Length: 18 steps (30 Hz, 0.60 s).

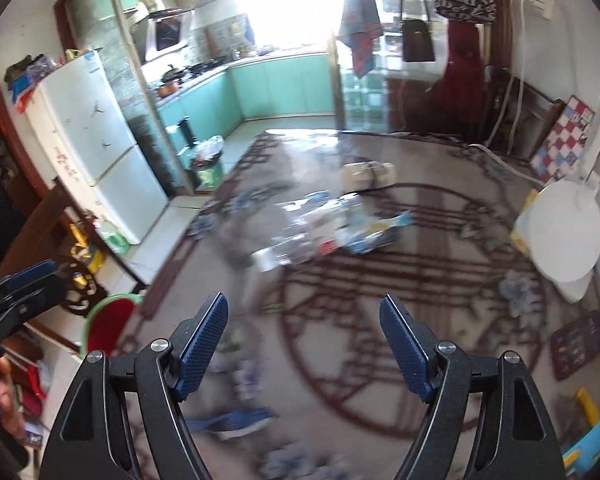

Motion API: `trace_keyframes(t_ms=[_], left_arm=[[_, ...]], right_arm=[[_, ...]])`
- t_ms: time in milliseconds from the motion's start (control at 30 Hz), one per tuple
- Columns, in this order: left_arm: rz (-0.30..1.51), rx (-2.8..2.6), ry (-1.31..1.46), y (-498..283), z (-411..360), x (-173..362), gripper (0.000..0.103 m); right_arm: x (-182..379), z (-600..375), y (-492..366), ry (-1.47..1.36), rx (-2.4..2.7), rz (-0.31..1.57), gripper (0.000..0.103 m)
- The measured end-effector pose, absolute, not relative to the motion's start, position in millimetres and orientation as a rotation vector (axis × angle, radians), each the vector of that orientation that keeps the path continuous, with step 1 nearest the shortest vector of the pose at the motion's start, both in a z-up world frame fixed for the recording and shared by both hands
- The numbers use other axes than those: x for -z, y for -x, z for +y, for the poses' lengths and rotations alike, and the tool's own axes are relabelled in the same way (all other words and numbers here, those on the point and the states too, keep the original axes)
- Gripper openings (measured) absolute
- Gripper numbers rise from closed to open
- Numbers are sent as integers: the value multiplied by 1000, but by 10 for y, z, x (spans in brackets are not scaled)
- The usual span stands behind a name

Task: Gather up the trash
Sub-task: 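Grasp the blue-white snack wrapper with the right tool while the left tool reaches the clear bottle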

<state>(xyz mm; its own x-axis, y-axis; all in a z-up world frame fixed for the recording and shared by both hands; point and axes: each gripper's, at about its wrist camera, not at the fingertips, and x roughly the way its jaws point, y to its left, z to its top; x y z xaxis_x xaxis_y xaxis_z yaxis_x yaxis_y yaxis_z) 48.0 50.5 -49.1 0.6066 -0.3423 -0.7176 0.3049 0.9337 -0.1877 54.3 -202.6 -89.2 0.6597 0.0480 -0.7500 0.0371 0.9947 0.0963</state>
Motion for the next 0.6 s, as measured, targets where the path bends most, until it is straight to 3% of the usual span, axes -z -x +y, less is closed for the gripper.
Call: trace_keyframes(t_ms=[133, 333, 567, 600], left_arm=[[844, 377, 18, -551, 272, 479, 86], [853, 371, -53, -809, -118, 497, 86], [877, 411, -178, -1226, -576, 784, 94], [880, 424, -204, -1276, -638, 853, 94]], right_arm=[[1136, -2369, -1093, -67, 60, 886, 78], [1878, -3240, -2110, -550, 139, 1071, 78], [2507, -3320, -2677, -593, 144, 1212, 77], [2511, -3323, -2703, -567, 149, 1190, 72]])
